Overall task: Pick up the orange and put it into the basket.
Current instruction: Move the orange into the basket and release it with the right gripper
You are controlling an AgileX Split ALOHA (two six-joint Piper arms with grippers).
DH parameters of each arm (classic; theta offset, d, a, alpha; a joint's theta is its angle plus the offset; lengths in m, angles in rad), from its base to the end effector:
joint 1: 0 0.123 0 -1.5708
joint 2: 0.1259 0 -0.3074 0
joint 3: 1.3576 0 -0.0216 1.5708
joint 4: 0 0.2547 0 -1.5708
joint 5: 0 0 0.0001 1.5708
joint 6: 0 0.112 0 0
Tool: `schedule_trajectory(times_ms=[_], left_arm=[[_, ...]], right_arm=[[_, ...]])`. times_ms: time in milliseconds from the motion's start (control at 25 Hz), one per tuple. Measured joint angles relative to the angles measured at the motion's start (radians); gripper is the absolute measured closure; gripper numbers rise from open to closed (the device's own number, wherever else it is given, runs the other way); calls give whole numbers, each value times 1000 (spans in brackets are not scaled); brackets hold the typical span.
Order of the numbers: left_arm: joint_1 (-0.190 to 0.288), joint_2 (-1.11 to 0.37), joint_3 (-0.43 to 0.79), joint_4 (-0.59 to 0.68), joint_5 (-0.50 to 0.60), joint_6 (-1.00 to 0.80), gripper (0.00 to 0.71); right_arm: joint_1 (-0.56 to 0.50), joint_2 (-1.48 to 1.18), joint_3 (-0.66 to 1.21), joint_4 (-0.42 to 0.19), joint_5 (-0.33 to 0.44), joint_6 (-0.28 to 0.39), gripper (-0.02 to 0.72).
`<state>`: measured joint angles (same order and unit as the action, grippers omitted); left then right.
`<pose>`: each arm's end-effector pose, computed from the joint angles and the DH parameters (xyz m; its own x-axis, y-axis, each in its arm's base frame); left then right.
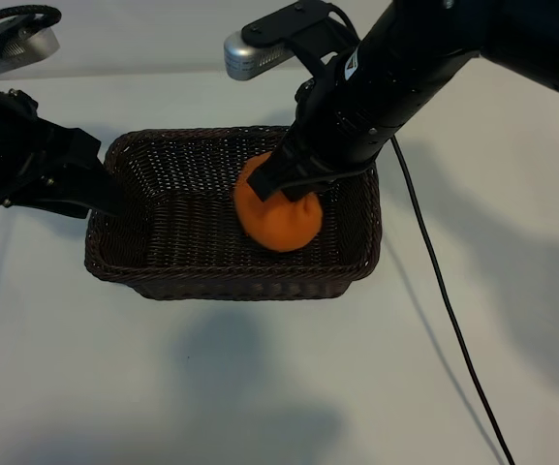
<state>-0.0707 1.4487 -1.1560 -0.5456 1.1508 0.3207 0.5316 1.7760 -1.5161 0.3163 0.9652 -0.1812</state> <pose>0.2772 -0.0729 0.3047 -0.9419 0.1355 -0.3072 0.2653 0.8613 -0.4333 0.3322 0.2286 0.2940 -0.7753 -0.4526 -0.4406 -0.5850 0.7775 0.2308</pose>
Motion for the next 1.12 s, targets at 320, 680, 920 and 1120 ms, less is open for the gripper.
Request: schedule_trajectory(times_ms=[320, 680, 920, 1120], left_arm=[[0, 0, 0, 0, -4, -2, 217], [0, 0, 0, 0, -4, -2, 217], [0, 0, 0, 0, -4, -2, 217], [0, 0, 0, 0, -4, -2, 217]], right_arm=[[0, 46, 0, -43, -43, -35, 639], [7, 95, 0, -45, -157, -46, 639], [16, 131, 27, -45, -192, -85, 639], [17, 147, 55, -44, -238, -97, 639]])
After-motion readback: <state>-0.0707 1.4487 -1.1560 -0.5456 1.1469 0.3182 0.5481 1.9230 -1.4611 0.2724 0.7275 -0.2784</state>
